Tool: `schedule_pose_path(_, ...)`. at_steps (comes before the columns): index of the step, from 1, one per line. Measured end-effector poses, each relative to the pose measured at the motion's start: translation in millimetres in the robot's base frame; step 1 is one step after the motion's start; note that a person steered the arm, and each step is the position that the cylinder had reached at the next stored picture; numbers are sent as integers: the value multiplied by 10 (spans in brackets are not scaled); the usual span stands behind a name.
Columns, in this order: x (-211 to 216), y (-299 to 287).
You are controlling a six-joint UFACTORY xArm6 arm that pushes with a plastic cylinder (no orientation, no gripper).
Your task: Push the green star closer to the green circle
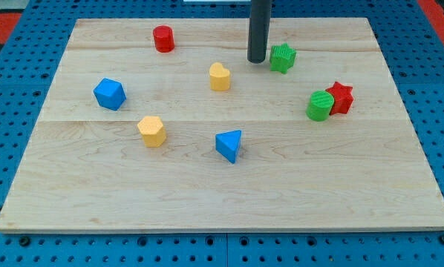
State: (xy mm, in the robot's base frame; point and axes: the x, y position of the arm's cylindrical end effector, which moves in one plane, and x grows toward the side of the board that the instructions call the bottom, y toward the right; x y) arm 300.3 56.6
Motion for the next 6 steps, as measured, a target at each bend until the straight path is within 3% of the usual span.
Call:
schedule_pose_path(1, -298, -113)
schedule_pose_path(2, -189, 304)
schedule_pose_path(4, 432, 306)
schedule_pose_path(5, 111, 78)
schedule_pose_path(6, -6, 425)
